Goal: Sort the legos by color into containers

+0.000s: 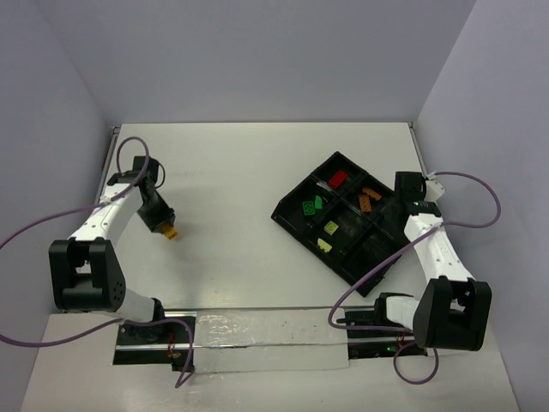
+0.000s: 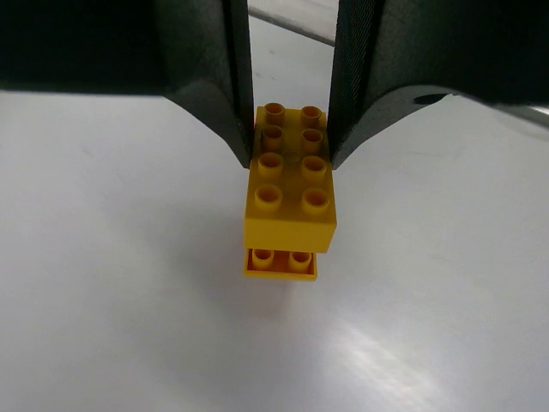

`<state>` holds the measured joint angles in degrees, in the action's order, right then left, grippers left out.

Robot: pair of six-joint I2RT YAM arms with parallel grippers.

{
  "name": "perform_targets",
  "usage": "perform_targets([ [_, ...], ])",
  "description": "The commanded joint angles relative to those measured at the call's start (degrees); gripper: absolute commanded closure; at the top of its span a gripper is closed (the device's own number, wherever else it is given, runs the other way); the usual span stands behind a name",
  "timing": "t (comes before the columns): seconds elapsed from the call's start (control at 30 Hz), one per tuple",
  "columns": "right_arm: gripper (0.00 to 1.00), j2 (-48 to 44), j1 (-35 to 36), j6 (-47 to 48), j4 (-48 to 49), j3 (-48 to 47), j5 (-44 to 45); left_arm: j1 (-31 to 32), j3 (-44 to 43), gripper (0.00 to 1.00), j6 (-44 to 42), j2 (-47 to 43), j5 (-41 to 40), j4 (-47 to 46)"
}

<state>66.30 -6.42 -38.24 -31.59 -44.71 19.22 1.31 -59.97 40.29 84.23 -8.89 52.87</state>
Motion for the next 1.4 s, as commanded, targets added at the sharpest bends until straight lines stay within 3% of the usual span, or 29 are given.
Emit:
perform_targets([
  [0.0, 0.84, 0.7, -0.5, -0.7, 1.9, -2.1, 0.5, 6.8, -10.2, 1.0, -3.9, -0.5, 10.1, -4.2],
  [0.2, 0.84, 0.4, -0.4, -0.6, 1.9, -2.2, 2.7, 11.6, -19.4, 1.0, -5.7, 4.0, 16.4, -4.6],
  [0.33, 0.84, -0.3, -0.4, -0.4, 1.3, -2.1, 5.6, 13.2, -21.0, 1.0, -5.8, 4.9, 17.4, -5.8],
  [0.6, 0.84, -3.1, -1.6, 1.1, -0.1, -2.4, 9.3, 13.4, -23.1, 1.0, -6.1, 5.6, 17.1, -7.3],
  [0.83, 0.82, -2.9, -2.5, 1.4, -0.3, -1.7, 7.1, 13.4, -28.2, 1.0, -7.8, 9.0, 16.1, -6.2],
  [0.87, 0.8, -1.7, -2.7, 1.6, 0.0, -2.2, 7.0, 13.4, -28.7, 1.0, -7.4, 9.6, 15.9, -5.7],
  [0.93, 0.63, -0.5, -2.7, 2.3, 0.3, -2.6, 7.1, 13.4, -29.3, 1.0, -7.1, 9.8, 15.9, -5.8],
  [1.0, 0.38, 0.0, -2.8, 2.2, 1.3, -2.3, 7.0, 13.4, -28.5, 1.0, -6.6, 9.3, 15.6, -6.9],
  [1.07, 0.27, -0.1, -2.8, 1.9, 1.8, -2.0, 6.3, 13.4, -28.6, 1.0, -6.4, 9.2, 15.0, -7.7],
  [1.37, 0.23, -3.2, -2.8, 3.1, -1.7, -6.9, 7.5, 13.4, -37.7, 1.0, -11.0, 14.4, 17.7, -4.3],
])
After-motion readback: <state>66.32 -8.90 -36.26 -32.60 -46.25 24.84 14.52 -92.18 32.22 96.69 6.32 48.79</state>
